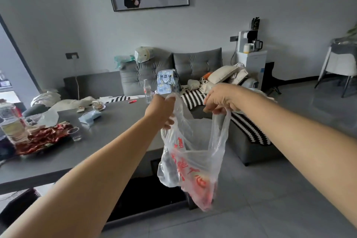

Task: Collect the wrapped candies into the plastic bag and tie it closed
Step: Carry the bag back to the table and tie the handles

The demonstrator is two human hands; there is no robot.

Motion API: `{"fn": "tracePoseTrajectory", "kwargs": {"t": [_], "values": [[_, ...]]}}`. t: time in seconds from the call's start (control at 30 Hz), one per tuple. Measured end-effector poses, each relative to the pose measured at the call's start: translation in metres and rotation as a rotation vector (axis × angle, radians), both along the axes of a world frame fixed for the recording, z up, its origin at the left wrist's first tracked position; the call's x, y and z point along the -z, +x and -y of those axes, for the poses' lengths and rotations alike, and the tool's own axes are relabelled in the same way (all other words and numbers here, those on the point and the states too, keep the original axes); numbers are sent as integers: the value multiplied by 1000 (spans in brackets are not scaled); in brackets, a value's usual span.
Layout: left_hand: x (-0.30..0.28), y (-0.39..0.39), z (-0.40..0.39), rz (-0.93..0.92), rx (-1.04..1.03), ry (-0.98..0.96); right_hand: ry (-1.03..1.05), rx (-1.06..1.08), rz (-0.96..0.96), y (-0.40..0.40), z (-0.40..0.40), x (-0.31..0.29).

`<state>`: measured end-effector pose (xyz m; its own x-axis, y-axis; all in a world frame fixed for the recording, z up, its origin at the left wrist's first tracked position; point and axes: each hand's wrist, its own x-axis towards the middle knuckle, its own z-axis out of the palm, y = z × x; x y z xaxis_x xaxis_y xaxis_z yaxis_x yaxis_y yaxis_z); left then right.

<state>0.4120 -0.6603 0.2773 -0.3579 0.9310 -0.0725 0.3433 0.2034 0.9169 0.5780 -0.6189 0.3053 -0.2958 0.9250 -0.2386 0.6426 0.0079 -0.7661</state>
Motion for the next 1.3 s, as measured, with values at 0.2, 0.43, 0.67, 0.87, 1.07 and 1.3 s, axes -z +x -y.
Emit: {"fn": "tracePoseTrajectory", "kwargs": {"t": [0.2, 0.43, 0.67, 0.87, 1.07, 1.3], "values": [[-23, -78, -34, 36, 7, 33, 75, 78, -102, -87, -38, -16], [-14, -151, -72, 155, -40, 81, 165, 110, -282, -180, -82, -9], [21, -240, -138, 168, -125, 70, 144, 97, -375, -262, -144, 20], [26, -318, -208, 190, -122, -38, 80, 9, -393, -339, -216, 32], [23, -382, -266, 156, -112, -9, 97, -18, -362, -406, -281, 36], [32, -443, -314, 78, -82, 9, 103, 44, -307, -466, -334, 50]]}}
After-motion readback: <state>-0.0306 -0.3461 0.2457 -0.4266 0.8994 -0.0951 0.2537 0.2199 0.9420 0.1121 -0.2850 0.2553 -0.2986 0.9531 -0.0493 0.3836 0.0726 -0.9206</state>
